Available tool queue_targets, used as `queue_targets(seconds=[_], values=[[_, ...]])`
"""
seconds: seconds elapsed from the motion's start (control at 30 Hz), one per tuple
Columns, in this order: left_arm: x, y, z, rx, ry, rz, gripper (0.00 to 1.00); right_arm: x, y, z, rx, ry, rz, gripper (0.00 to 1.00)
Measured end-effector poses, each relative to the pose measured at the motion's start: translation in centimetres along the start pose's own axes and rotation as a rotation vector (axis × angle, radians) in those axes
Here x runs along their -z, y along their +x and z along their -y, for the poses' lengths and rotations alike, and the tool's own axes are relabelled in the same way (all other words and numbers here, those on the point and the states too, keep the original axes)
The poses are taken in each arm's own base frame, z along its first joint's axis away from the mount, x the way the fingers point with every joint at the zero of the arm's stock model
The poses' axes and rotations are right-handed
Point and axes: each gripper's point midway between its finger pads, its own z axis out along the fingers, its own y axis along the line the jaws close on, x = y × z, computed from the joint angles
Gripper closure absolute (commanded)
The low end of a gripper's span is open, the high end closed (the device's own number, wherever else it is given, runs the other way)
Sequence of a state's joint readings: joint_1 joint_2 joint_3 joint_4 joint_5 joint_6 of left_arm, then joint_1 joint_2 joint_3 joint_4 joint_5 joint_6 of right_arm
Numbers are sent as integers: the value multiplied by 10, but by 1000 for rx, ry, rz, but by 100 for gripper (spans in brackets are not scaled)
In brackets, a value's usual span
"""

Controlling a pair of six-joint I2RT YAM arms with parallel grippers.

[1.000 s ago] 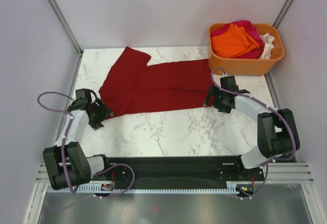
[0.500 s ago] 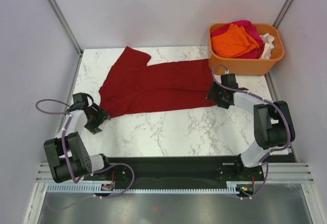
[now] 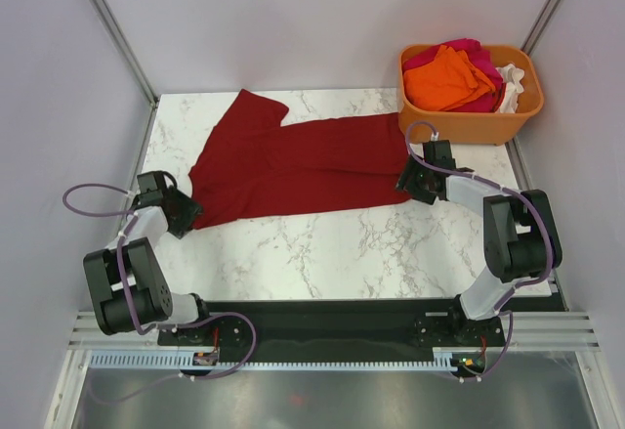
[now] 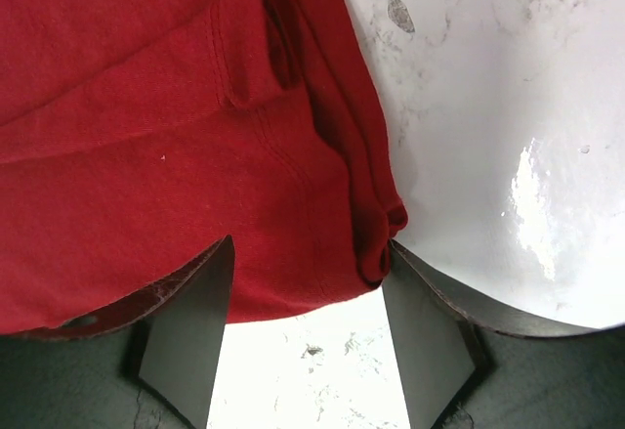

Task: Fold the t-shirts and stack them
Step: Fold the tshirt

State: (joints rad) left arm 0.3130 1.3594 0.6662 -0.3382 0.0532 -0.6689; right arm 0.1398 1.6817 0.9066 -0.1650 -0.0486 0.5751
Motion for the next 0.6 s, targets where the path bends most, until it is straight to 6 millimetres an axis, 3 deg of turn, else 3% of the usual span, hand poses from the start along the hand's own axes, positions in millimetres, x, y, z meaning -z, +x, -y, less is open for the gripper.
queue_targets(seconds=[0.17,0.27,0.3,0.33,0.37,0.4,0.43,0.47,0.6], values=[[-11,-6,2,7,-2,13,41,-1,-1,-1,0,-7,5,31],[-15,-9,3,14,-5,20,61,-2,-2,-2,2,-12,9,36],[-17,-8,2,17,-6,18,75,-3,-2,-2,4,-11,9,40],[-19,-9,2,19,-8,18,86,-4,-2,-2,3,-11,10,59],[-20,-8,1,22,-11,15,95,-4,-2,-1,11,-12,11,67],[-21,-8,2,23,-9,12,98,-5,-1,0,9,-10,7,77],[-22,-9,4,22,-4,14,98,-7,2,1,4,-11,2,93],[-22,-10,5,21,-1,15,98,-7,2,2,7,-9,2,100],[-21,-11,6,21,1,13,98,-8,4,2,-7,-18,-3,100]])
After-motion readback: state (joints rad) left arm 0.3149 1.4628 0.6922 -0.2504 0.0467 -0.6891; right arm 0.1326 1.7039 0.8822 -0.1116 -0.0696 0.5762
